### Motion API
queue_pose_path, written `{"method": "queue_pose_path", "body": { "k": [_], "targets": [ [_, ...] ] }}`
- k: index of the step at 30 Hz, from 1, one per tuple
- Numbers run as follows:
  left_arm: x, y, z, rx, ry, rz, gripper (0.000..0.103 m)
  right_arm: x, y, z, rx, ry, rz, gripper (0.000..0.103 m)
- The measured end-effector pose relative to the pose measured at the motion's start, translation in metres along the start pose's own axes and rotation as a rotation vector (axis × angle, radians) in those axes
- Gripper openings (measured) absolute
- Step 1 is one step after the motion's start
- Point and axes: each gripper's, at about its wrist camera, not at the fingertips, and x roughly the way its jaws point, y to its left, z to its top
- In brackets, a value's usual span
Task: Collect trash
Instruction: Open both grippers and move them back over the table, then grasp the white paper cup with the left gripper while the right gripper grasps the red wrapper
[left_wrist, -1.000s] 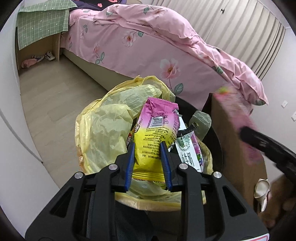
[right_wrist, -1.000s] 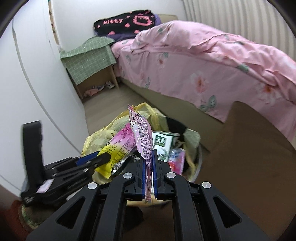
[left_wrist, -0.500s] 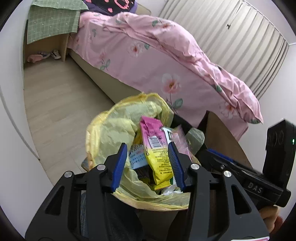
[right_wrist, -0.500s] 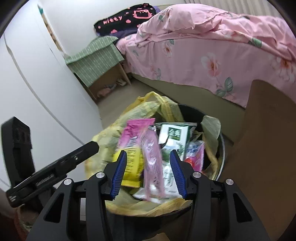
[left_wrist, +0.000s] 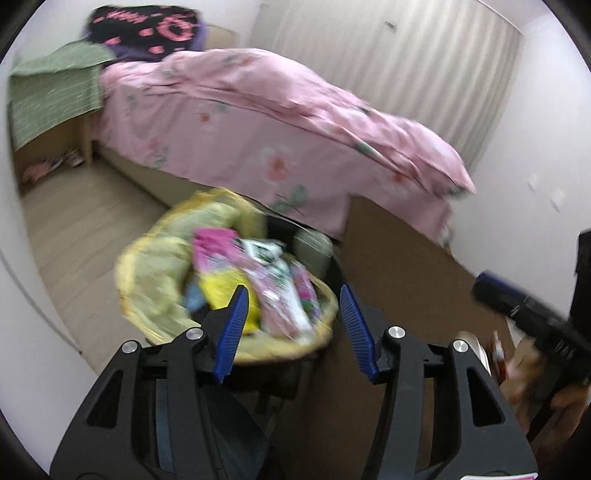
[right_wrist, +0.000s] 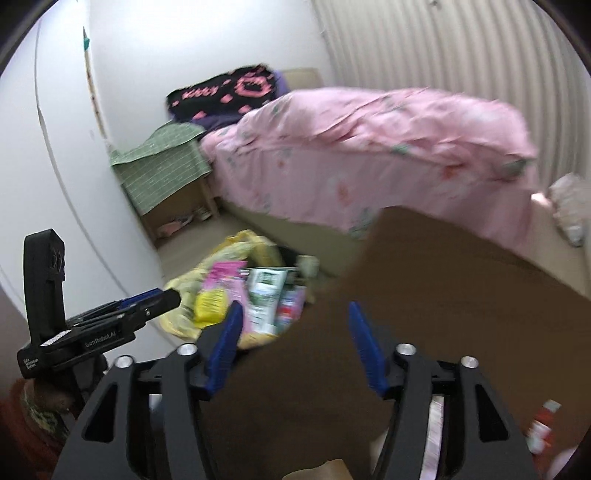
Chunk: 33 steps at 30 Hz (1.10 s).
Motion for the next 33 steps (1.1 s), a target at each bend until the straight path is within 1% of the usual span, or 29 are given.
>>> {"method": "queue_pose_path", "body": {
  "k": [2, 4, 5, 8, 11, 12, 15, 17, 18, 19, 21, 22, 24, 25, 27, 30, 31, 33],
  "targets": [
    [0.002, -0.021, -0.007, 0.034, 0.024, -0.054, 0.049, -0.026, -0.016, -0.013, -0.009, -0.026, -0.07, 0.06],
    [0.003, -0.043, -0.012, 0.072, 0.035, -0.102, 0.049, -0.051, -0.032, -0.027, -0.016, -0.038, -0.128, 0.065],
    [0.003, -0.057, -0.015, 0.1, 0.039, -0.131, 0.049, -0.062, -0.043, -0.036, -0.011, -0.035, -0.14, 0.067],
    [0.008, -0.093, -0.026, 0.179, 0.076, -0.206, 0.049, -0.083, -0.067, -0.056, -0.001, -0.024, -0.168, 0.067],
    [0.017, -0.125, -0.04, 0.264, 0.123, -0.23, 0.05, -0.1, -0.09, -0.079, 0.017, 0.017, -0.196, 0.067],
    [0.02, -0.135, -0.045, 0.289, 0.135, -0.234, 0.05, -0.104, -0.096, -0.087, 0.016, 0.026, -0.217, 0.067],
    [0.024, -0.161, -0.055, 0.349, 0.16, -0.254, 0.05, -0.111, -0.115, -0.108, 0.042, 0.048, -0.284, 0.067],
    [0.026, -0.176, -0.06, 0.38, 0.171, -0.256, 0.05, -0.11, -0.121, -0.116, 0.054, 0.04, -0.319, 0.067],
    [0.028, -0.184, -0.063, 0.392, 0.177, -0.258, 0.05, -0.106, -0.124, -0.12, 0.051, 0.05, -0.35, 0.067],
    [0.029, -0.189, -0.065, 0.402, 0.187, -0.269, 0.05, -0.105, -0.128, -0.123, 0.047, 0.057, -0.361, 0.067],
    [0.033, -0.199, -0.071, 0.415, 0.228, -0.297, 0.05, -0.1, -0.13, -0.129, 0.035, 0.057, -0.376, 0.067],
    [0.036, -0.202, -0.073, 0.411, 0.26, -0.318, 0.05, -0.096, -0.131, -0.129, 0.032, 0.051, -0.387, 0.067],
    [0.048, -0.206, -0.078, 0.381, 0.334, -0.356, 0.05, -0.089, -0.139, -0.13, 0.047, 0.059, -0.388, 0.067],
    [0.055, -0.207, -0.08, 0.372, 0.36, -0.355, 0.05, -0.086, -0.146, -0.132, 0.066, 0.067, -0.386, 0.067],
    [0.067, -0.209, -0.083, 0.368, 0.379, -0.344, 0.05, -0.079, -0.158, -0.135, 0.106, 0.085, -0.375, 0.067],
    [0.087, -0.211, -0.078, 0.346, 0.38, -0.318, 0.05, -0.072, -0.169, -0.143, 0.159, 0.129, -0.343, 0.067],
    [0.094, -0.211, -0.074, 0.328, 0.381, -0.32, 0.05, -0.07, -0.17, -0.146, 0.175, 0.15, -0.313, 0.067],
    [0.107, -0.211, -0.064, 0.3, 0.363, -0.313, 0.05, -0.071, -0.165, -0.15, 0.193, 0.157, -0.202, 0.067]
  ]
}}
